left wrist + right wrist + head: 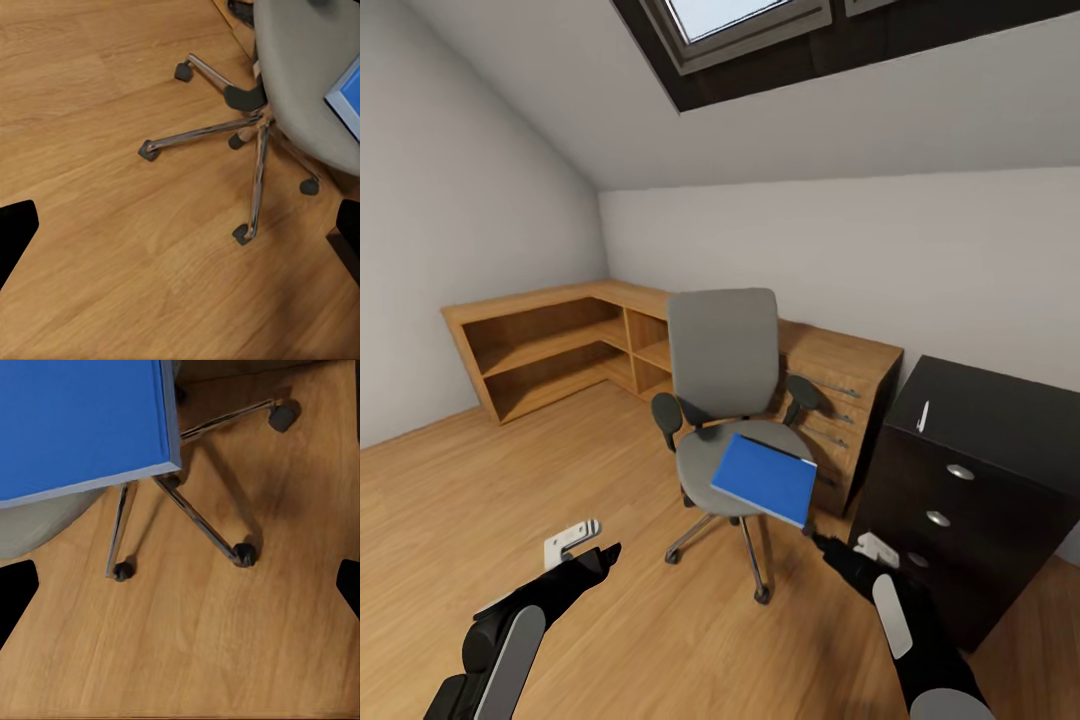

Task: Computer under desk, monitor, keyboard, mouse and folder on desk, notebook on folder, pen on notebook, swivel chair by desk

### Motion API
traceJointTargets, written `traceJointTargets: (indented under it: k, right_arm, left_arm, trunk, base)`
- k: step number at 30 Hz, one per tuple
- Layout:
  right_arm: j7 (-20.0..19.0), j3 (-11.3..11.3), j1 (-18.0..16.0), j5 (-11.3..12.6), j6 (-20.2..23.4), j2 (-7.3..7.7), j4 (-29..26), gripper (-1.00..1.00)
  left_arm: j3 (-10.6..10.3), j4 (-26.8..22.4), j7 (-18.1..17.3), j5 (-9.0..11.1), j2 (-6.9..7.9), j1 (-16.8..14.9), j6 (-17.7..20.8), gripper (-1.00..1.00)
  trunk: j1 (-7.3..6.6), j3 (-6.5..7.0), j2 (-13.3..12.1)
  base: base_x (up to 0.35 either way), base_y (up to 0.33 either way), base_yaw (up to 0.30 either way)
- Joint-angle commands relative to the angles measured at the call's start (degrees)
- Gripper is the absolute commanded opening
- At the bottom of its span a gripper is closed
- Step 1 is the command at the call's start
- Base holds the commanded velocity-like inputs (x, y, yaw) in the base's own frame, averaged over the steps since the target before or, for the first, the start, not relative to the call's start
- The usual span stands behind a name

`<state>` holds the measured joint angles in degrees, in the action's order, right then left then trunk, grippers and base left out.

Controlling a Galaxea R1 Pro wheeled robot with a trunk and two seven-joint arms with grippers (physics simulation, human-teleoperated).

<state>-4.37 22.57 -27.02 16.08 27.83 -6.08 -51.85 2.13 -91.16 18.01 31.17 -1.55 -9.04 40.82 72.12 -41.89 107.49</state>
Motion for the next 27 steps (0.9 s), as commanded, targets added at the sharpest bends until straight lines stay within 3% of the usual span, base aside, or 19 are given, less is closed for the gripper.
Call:
traceJointTargets:
  k: [1, 5, 7, 9, 11, 12, 16, 18, 21, 22, 25, 27]
  right_arm:
    - [-0.3, 0.4, -0.1, 0.2, 0.3, -0.07, 0.5, 1.00]
    - [-0.8, 0.4, -0.1, 2.3, -0.5, -0.10, 1.7, 1.00]
    - [-2.4, 0.8, -0.1, 4.8, -2.6, 0.16, 1.9, 1.00]
    - [-4.0, 1.8, -0.1, 7.1, -3.1, 1.40, 2.1, 1.00]
    - [-6.9, 2.8, -0.1, 10.2, -3.3, 3.78, 3.7, 1.00]
    - [-16.0, 3.5, -0.1, 14.2, -3.4, 6.31, 6.7, 1.00]
    - [-23.6, 3.6, -0.1, 14.6, -2.6, 7.20, 7.2, 1.00]
    - [-28.1, 4.0, -0.1, 15.2, 0.9, 7.62, 7.3, 1.00]
    - [-29.9, 6.4, -0.1, 18.9, 4.4, 8.20, 7.8, 1.00]
    - [-30.3, 8.2, -0.1, 22.6, 5.6, 8.92, 9.5, 1.00]
    - [-30.4, 8.9, -0.1, 25.5, 6.1, 10.05, 11.0, 1.00]
    - [-30.5, 9.0, -0.1, 25.9, 6.1, 10.21, 11.2, 1.00]
  left_arm:
    - [0.1, -0.1, 0.4, 0.6, -0.04, 0.0, 0.2, 1.00]
    - [0.1, -0.1, 0.4, 0.7, -0.04, 0.0, 0.2, 1.00]
    - [0.1, -0.1, 0.4, 0.6, -0.04, 0.0, 0.2, 1.00]
    - [0.1, -0.1, 0.4, 0.6, -0.04, 0.0, 0.2, 1.00]
    - [0.0, -0.1, 0.4, 0.6, -0.04, 0.0, 0.2, 1.00]
    - [0.0, 0.0, 0.4, 0.6, -0.04, -0.1, 0.2, 1.00]
    - [0.0, 0.2, 0.4, 0.6, -0.04, 0.0, 0.2, 1.00]
    - [0.0, 0.3, 0.4, 0.6, -0.07, 0.0, 0.2, 1.00]
    - [0.0, 0.3, 0.4, 0.6, -0.11, 0.0, 0.2, 1.00]
    - [0.0, 0.3, 0.4, 0.6, -0.12, 0.0, 0.2, 1.00]
    - [0.0, 0.3, 0.4, 0.6, -0.12, 0.0, 0.2, 1.00]
    - [0.0, 0.3, 0.4, 0.6, -0.12, 0.0, 0.2, 1.00]
  trunk:
    - [0.22, -0.24, 0.4]
    - [1.10, -0.96, 2.0]
    - [1.54, -1.32, 2.9]
    - [1.98, -1.68, 3.7]
    - [2.42, -2.04, 4.5]
    - [2.64, -2.22, 4.9]
    - [3.51, -2.93, 6.5]
    - [3.95, -3.29, 7.3]
    - [4.61, -3.83, 8.5]
    - [4.83, -4.01, 8.9]
    - [5.49, -4.55, 10.1]
    - [5.93, -4.91, 10.9]
  base:
    - [0.000, 0.000, 0.000]
    - [0.000, 0.000, 0.000]
    - [0.000, 0.000, 0.000]
    - [0.000, 0.000, 0.000]
    - [0.000, 0.000, 0.000]
    - [0.000, 0.000, 0.000]
    - [0.000, 0.000, 0.000]
    - [0.000, 0.000, 0.000]
    - [0.000, 0.000, 0.000]
    - [0.000, 0.000, 0.000]
    - [0.000, 0.000, 0.000]
    - [0.000, 0.000, 0.000]
